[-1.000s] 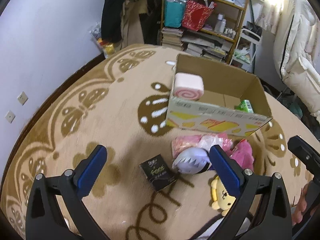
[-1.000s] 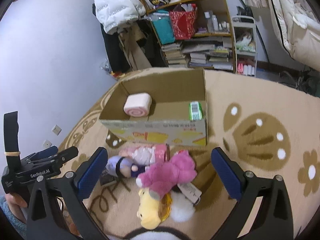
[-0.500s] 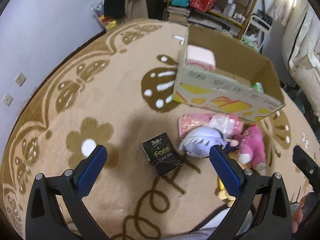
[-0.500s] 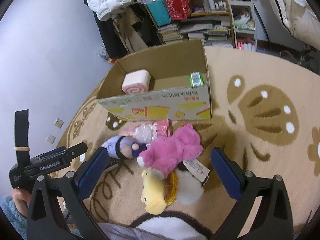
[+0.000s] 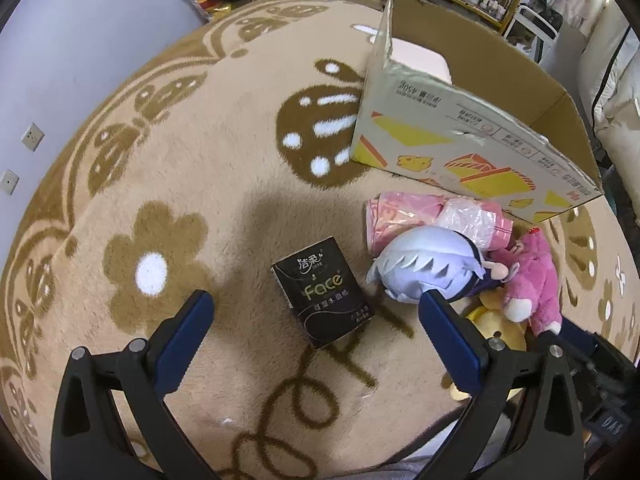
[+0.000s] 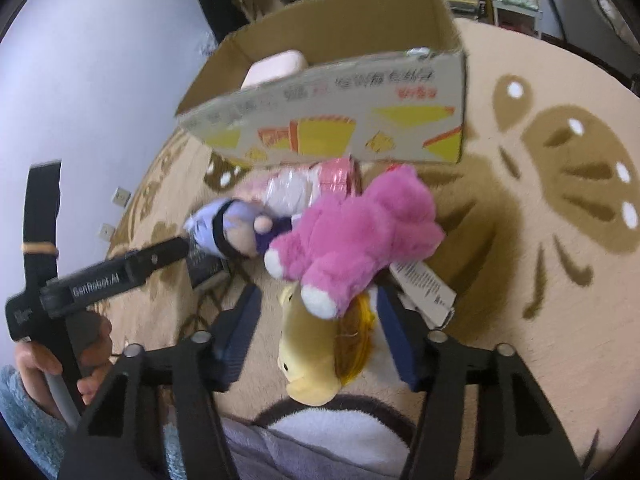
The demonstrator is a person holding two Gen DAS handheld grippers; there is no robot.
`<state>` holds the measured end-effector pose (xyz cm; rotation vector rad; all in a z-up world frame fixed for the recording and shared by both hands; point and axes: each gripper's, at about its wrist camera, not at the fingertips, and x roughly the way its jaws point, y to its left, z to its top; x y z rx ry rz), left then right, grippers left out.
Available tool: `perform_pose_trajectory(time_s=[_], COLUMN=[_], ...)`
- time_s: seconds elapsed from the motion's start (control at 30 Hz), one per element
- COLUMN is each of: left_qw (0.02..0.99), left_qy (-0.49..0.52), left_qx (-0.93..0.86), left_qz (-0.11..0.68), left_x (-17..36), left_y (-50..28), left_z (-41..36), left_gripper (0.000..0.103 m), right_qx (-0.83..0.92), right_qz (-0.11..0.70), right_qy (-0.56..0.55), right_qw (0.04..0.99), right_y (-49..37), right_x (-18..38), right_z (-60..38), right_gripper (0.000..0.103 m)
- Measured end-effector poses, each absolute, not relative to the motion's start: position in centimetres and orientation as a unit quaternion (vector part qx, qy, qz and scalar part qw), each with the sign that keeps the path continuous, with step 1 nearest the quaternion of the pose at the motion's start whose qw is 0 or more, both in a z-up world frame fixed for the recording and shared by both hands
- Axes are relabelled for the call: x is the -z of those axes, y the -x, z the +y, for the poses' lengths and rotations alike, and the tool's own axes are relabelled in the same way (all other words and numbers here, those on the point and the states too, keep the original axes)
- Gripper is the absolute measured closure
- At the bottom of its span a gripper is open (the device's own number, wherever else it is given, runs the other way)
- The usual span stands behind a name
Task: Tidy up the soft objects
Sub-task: 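Grasp the black Face tissue box with the left gripper while the right gripper reaches the yellow plush bear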
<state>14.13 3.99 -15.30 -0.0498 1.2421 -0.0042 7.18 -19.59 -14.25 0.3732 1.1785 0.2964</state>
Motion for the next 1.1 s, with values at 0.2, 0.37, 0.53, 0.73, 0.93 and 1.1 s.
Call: perform_pose_trajectory(time_s=[0.2, 0.37, 0.53, 0.73, 0.93, 1.1], left_qw=[0.801, 0.8, 0.792, 0.788, 0.774, 0.776], left_qy=[0.015, 0.009, 0.009, 0.023, 0.019, 0.01], left_qx=[0.01, 0.006, 0.005, 0.004, 0.006, 0.008], left_qz=[0.598, 0.6, 0.61, 0.615, 0.633, 0.631], left_x=[16.5, 17.2, 17.9, 18.4, 19.7, 20.2], left_y=[-14.7, -15.2, -15.5, -15.8, -16.1, -16.5], left_z=[3.7, 3.7, 3.9, 4.4, 4.4, 4.0], left_gripper=[0.015, 0.017, 0.017, 0.022, 0.04, 0.04], right_qx=[-0.169, -0.166, -0.161, -0.16, -0.163, -0.163], right_qz=[0.557, 0.567, 0.574, 0.577, 0.577, 0.578], right_qy=[-0.142, -0.142, -0.146, -0.142, -0.143, -0.14], right_qw=[0.801, 0.794, 0.79, 0.788, 0.787, 0.787], right_y=[-7.0, -7.4, -8.0, -8.2, -8.4, -8.3], right_x=[14.8, 15.6, 16.6, 16.9, 17.0, 17.1], right_z=[-17.7, -17.7, -17.8, -17.8, -17.9, -17.8], right_gripper=[0.048, 0.047, 0.046, 0.046, 0.046, 0.046])
